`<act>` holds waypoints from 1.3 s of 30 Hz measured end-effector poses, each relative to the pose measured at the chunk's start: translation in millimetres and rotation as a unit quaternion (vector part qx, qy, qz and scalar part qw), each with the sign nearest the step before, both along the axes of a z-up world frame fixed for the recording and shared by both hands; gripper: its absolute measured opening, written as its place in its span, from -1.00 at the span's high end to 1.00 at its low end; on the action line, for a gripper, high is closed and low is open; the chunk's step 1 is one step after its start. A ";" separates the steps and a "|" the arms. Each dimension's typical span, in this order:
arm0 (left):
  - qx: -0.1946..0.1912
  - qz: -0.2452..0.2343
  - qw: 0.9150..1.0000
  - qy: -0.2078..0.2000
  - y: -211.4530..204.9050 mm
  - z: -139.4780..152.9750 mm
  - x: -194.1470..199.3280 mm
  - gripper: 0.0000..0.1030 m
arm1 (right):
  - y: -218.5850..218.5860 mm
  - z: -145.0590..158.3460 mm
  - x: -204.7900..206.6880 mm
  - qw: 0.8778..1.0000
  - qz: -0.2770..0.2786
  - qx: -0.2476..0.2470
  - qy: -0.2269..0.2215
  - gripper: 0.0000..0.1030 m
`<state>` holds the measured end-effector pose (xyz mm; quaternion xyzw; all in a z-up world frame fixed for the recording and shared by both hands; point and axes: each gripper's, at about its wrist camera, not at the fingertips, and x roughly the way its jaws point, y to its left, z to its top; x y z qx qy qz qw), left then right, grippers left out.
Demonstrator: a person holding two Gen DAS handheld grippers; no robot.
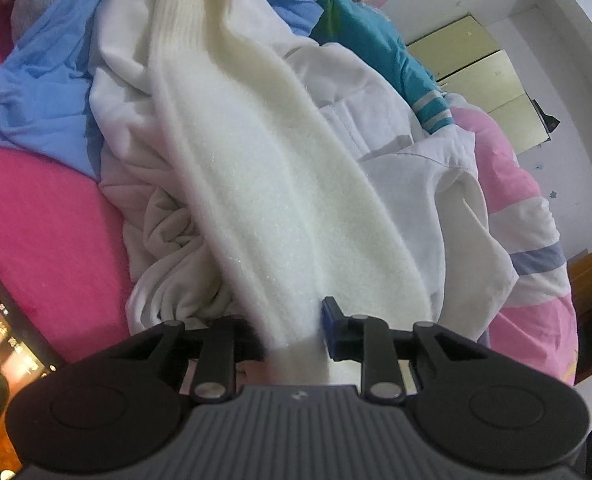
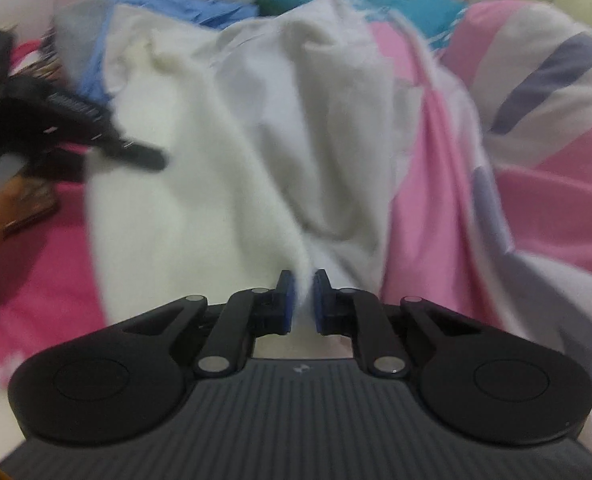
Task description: Fold clothes
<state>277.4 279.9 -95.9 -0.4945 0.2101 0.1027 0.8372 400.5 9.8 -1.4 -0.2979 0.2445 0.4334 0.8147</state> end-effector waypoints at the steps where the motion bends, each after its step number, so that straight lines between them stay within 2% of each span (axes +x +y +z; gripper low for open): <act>1: 0.002 0.003 1.000 0.001 -0.4 0.5 -1.0 0.48 | 3.0 -2.7 2.7 1.000 -0.011 0.006 -0.008 0.83; 4: 0.002 0.020 1.000 0.007 -0.6 2.9 -5.0 0.45 | 12.1 -14.7 12.5 0.999 -0.041 0.012 -0.025 0.83; 7: 0.013 0.027 0.999 0.017 -6.7 9.2 -16.1 0.34 | 12.4 -21.9 26.1 0.996 -0.076 0.043 -0.006 0.80; 9: 0.022 0.029 0.999 0.025 -12.4 14.3 -25.3 0.18 | 9.6 -20.3 29.3 0.993 -0.095 0.069 0.005 0.72; 10: 0.027 0.030 0.999 0.029 -15.2 16.9 -29.8 0.02 | 6.4 -17.4 30.5 0.992 -0.101 0.081 0.012 0.65; 12: 0.042 0.024 0.998 0.039 -23.3 23.3 -38.3 -0.03 | -1.6 -10.0 32.0 0.988 -0.112 0.106 0.022 0.42; 15: 0.047 0.003 0.998 0.046 -38.1 29.1 -54.9 -0.03 | -27.6 11.0 31.7 0.979 -0.123 0.161 0.036 0.12; 20: 0.066 -0.032 0.996 0.052 -71.4 30.5 -80.6 -0.04 | -99.3 50.4 13.2 0.960 -0.159 0.231 0.018 0.09; 23: 0.116 -0.077 0.989 0.046 -97.1 33.8 -74.4 -0.02 | -147.1 57.8 -4.2 0.952 -0.184 0.243 0.021 0.13; 25: 0.139 -0.114 0.983 0.036 -112.3 37.6 -57.4 0.00 | -164.9 47.5 -15.3 0.955 -0.189 0.227 0.036 0.22; 26: 0.149 -0.128 0.980 0.028 -119.2 39.4 -48.0 0.00 | -172.3 39.2 -20.7 0.957 -0.188 0.216 0.046 0.33; 28: 0.175 -0.146 0.973 0.021 -130.6 39.2 -29.4 0.02 | -167.3 14.7 -26.1 0.962 -0.184 0.188 0.074 0.44; 31: 0.218 -0.162 0.962 0.019 -144.1 34.1 -1.6 0.14 | -160.2 -24.0 -25.8 0.968 -0.175 0.143 0.111 0.57; 34: 0.217 -0.169 0.961 0.033 -139.8 18.4 21.1 0.19 | -138.5 -62.4 -14.5 0.972 -0.175 0.098 0.126 0.64; 36: 0.222 -0.171 0.959 0.032 -137.9 9.3 25.0 0.20 | -126.8 -78.6 0.1 0.972 -0.185 0.073 0.122 0.66; 38: 0.229 -0.176 0.957 0.028 -136.6 1.1 24.7 0.21 | -121.4 -88.2 11.4 0.975 -0.194 0.054 0.098 0.69; 39: 0.231 -0.178 0.956 0.024 -136.1 -1.5 23.2 0.22 | -122.4 -85.6 14.1 0.975 -0.199 0.058 0.084 0.77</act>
